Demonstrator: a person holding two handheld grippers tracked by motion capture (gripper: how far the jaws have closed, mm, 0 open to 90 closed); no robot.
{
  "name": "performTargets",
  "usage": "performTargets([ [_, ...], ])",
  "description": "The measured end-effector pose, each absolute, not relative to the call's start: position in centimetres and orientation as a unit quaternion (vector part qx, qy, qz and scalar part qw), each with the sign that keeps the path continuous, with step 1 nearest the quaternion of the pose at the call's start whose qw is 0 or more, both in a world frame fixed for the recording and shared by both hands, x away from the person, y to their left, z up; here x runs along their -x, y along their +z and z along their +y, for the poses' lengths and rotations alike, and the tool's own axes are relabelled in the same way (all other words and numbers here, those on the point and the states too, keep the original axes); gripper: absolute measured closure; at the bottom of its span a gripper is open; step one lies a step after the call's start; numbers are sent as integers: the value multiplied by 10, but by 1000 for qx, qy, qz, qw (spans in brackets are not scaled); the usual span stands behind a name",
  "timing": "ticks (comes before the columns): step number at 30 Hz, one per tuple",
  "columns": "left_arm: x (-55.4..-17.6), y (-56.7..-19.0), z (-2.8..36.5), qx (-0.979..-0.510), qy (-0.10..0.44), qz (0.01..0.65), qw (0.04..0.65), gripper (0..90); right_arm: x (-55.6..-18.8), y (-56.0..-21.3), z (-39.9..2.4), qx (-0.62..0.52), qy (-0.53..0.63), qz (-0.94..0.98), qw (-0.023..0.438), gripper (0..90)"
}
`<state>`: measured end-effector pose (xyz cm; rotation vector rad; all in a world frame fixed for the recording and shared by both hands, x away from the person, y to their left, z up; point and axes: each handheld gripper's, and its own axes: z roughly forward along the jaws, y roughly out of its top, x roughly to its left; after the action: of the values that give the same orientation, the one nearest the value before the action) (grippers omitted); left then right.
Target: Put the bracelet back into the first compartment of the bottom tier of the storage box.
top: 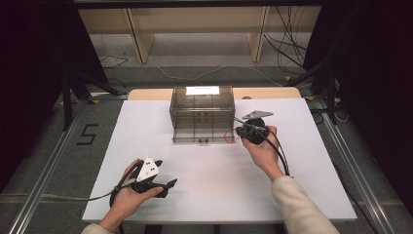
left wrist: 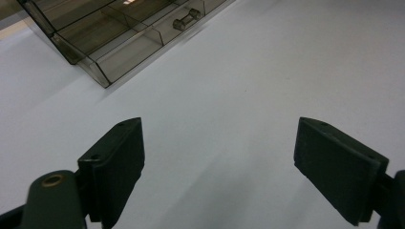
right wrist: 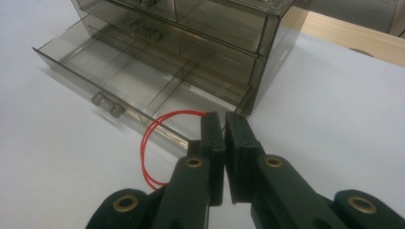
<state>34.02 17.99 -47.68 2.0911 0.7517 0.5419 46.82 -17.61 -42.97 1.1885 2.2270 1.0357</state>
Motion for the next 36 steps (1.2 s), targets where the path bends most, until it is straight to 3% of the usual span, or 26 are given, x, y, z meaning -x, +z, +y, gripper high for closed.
performTargets([
  [36,-340,-476,179,-834,214,295,414,179,-476,-428,-148,-410,378,805,202,871],
])
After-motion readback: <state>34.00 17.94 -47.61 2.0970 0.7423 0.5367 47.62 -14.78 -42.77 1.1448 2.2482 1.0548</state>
